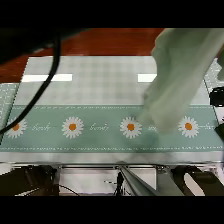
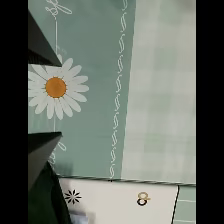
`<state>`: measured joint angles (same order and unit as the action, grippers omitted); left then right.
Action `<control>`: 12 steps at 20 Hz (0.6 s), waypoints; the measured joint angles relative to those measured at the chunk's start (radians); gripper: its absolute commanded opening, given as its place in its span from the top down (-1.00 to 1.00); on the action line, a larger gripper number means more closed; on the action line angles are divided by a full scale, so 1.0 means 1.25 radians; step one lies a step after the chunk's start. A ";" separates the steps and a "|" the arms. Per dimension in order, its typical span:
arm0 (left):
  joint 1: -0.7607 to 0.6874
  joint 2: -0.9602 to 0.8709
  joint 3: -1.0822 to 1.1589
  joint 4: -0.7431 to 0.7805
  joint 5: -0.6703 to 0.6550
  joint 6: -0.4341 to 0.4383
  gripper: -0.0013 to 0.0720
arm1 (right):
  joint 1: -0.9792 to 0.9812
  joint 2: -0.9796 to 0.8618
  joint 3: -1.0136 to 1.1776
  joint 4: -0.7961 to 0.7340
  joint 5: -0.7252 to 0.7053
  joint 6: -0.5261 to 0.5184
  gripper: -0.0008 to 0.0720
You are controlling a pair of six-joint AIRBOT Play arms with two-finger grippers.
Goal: Fold the shirts.
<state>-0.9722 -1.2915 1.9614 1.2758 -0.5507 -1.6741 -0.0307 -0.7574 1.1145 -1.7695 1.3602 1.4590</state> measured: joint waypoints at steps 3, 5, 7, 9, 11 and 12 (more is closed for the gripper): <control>0.095 0.006 0.000 0.000 -0.134 0.002 0.89 | 0.000 0.000 0.000 -0.017 0.002 0.000 -0.34; 0.176 -0.002 -0.002 0.004 -0.290 0.003 0.89 | 0.000 0.000 0.000 -0.026 0.002 0.001 -0.34; 0.253 -0.018 -0.023 0.018 -0.457 0.023 0.89 | 0.000 0.000 0.000 -0.029 -0.002 0.001 -0.34; 0.321 -0.030 -0.083 0.030 -0.582 0.049 0.89 | 0.000 0.000 0.000 -0.030 -0.006 0.002 -0.34; 0.375 -0.036 -0.166 0.033 -0.633 0.077 0.89 | 0.000 0.000 0.000 -0.020 -0.009 0.001 -0.55; 0.401 -0.039 -0.218 0.034 -0.646 0.090 0.89 | 0.000 0.000 0.000 -0.010 -0.011 0.001 -0.56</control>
<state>-0.4709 -1.3399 1.6894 1.3178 -1.3579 -1.5612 -0.0307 -0.7574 1.1145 -1.7824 1.3468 1.4597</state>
